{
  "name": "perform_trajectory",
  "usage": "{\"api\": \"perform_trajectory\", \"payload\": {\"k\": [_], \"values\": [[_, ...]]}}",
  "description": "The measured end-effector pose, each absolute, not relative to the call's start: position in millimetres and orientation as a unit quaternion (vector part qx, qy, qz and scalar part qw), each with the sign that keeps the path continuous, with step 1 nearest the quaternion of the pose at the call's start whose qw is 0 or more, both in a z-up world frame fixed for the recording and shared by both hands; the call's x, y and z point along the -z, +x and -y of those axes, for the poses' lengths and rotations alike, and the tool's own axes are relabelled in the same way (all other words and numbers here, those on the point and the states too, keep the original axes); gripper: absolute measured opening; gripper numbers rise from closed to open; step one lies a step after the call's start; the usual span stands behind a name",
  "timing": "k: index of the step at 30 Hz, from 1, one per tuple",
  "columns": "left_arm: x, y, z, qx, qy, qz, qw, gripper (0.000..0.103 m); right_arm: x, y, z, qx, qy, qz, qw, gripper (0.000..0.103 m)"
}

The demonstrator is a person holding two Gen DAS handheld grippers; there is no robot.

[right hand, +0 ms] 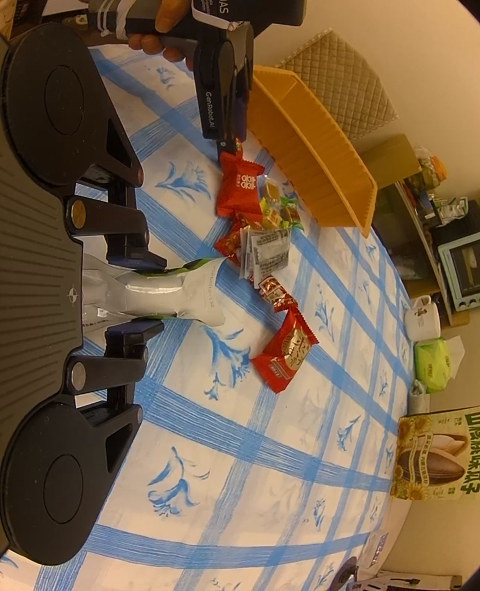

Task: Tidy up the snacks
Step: 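Grasp the small red candy with the left tool while the right tool lifts the pouch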

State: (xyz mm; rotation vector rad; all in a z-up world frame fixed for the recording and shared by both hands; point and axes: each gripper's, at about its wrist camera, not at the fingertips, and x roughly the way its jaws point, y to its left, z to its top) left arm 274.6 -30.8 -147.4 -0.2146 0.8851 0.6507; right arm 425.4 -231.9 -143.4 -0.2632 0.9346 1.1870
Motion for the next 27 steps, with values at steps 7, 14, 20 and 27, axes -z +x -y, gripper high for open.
{"api": "perform_trajectory", "payload": {"k": [7, 14, 20, 27], "values": [[144.5, 269.1, 33.7, -0.301, -0.108, -0.42, 0.849, 0.017, 139.7, 424.5, 230.5, -0.534, -0.114, -0.421, 0.724, 0.029], [122.6, 252.4, 41.7, -0.301, -0.129, -0.405, 0.854, 0.017, 124.9, 414.2, 224.7, -0.544, -0.108, -0.412, 0.723, 0.029], [88.5, 229.2, 48.8, -0.309, -0.143, -0.384, 0.858, 0.017, 105.1, 396.0, 210.5, -0.559, -0.109, -0.407, 0.714, 0.029], [52.5, 199.2, 35.6, -0.319, -0.145, -0.364, 0.863, 0.017, 78.3, 360.5, 182.6, -0.584, -0.1, -0.406, 0.696, 0.029]]}}
